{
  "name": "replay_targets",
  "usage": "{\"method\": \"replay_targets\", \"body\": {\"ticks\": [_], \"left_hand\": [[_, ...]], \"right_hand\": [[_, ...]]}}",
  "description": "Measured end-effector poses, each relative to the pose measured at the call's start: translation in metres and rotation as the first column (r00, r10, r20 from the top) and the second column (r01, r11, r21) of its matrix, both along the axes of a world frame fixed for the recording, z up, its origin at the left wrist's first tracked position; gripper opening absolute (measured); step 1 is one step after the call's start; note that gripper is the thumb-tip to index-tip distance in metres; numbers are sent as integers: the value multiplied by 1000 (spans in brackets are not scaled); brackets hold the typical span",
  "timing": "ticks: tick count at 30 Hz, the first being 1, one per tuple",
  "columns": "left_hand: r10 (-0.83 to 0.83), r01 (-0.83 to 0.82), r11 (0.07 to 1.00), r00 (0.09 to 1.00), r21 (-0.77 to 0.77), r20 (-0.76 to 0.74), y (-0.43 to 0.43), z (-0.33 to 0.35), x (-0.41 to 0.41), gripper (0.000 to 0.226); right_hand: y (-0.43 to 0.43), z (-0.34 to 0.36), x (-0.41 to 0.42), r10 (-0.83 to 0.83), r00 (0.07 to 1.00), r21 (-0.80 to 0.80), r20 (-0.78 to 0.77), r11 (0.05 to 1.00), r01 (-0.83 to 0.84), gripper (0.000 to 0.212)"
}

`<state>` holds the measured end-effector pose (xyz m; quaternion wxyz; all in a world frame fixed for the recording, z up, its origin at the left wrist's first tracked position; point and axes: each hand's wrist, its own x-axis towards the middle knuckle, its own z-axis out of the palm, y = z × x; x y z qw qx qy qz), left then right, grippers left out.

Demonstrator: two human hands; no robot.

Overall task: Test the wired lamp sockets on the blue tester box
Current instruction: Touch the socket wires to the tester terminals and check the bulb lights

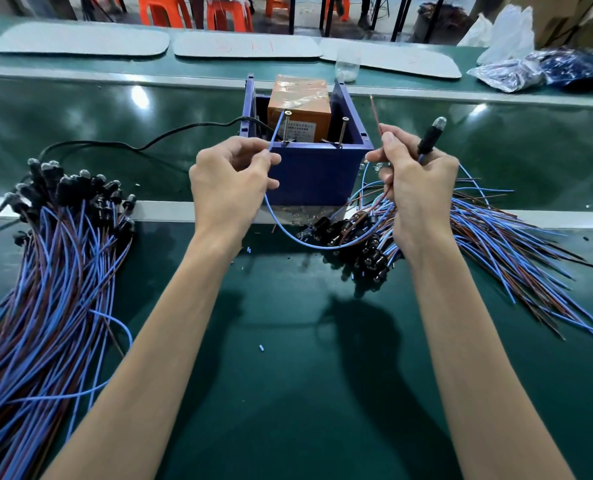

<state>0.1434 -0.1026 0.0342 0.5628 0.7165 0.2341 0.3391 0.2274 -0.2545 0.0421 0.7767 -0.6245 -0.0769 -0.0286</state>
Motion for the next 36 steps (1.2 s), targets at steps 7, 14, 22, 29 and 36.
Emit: {"method": "replay_targets", "body": {"ticks": [7, 14, 22, 29, 36], "left_hand": [[22, -22, 1000, 1000, -1, -9, 2, -4, 0, 17], [44, -44, 999, 999, -1, -10, 6, -8, 1, 15], [21, -22, 1000, 997, -17, -68, 1, -12, 5, 21], [-26, 25, 1000, 996, -12, -85, 2, -13, 5, 24], [-30, 29, 1000, 995, -6, -97, 3, -13, 6, 24]], "right_hand": [[0, -8, 5, -74, 997, -107, -21, 992, 71, 18], [4, -16, 9, -12, 999, -111, -44, 994, 7, 13], [2, -21, 12, 24, 998, -142, -56, 989, -32, 19], [0, -18, 10, 44, 997, -99, -58, 994, -50, 25], [1, -15, 6, 63, 997, -111, -50, 992, -69, 25]]}}
